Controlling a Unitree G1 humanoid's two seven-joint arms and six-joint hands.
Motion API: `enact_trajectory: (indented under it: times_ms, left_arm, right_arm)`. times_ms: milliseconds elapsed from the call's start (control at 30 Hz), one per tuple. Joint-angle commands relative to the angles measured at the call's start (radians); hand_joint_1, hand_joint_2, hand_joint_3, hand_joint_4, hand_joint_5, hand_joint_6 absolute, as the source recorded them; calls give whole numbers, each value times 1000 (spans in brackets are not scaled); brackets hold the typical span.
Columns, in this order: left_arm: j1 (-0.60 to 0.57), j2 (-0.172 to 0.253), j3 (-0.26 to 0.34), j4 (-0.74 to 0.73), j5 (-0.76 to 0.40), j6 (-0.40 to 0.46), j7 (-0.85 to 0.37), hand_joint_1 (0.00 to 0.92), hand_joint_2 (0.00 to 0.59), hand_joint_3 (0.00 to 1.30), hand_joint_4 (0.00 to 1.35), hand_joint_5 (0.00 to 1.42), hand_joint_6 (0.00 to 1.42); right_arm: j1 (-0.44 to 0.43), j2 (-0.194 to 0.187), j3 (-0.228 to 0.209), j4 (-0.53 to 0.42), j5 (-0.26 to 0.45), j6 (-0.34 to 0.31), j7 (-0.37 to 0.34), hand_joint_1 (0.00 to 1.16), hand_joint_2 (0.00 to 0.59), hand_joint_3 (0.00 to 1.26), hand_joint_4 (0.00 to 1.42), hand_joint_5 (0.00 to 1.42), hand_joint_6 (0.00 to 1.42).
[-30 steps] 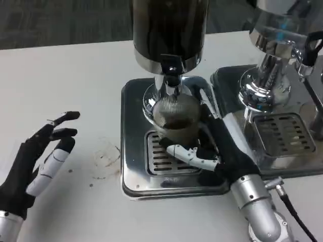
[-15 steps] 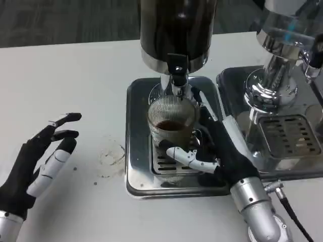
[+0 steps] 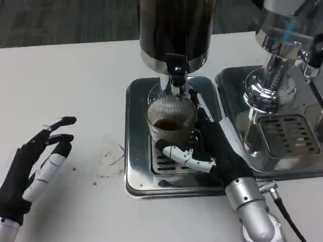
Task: Grasp the cup under the faucet to collect the drink, then remove the cup.
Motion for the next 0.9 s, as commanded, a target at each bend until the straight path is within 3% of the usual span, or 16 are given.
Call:
enact_trajectory:
  times_ms: [33,267,533,900]
  left_arm:
    - [24,11,10,-18,-7,-9,19,0,158,301,158,333,228]
    - [36,13,13,-33,-7,-6,26,0,159,303,165,333,228]
    - [48,12,14,-49,-7,-1,31,0,159,303,166,333,228]
    - [63,13,17,-69,-6,5,34,0,158,303,167,333,228]
  right_arm:
    - [-4,13,9,29,-1,-14,0,738,171,0,0,29,171]
    - [-6,22,15,50,1,-30,-11,813,163,2,150,162,221]
    - [-19,34,23,81,-14,-24,-34,966,170,196,319,320,321]
    - [-52,55,11,147,-34,-65,-149,1007,161,438,499,508,489]
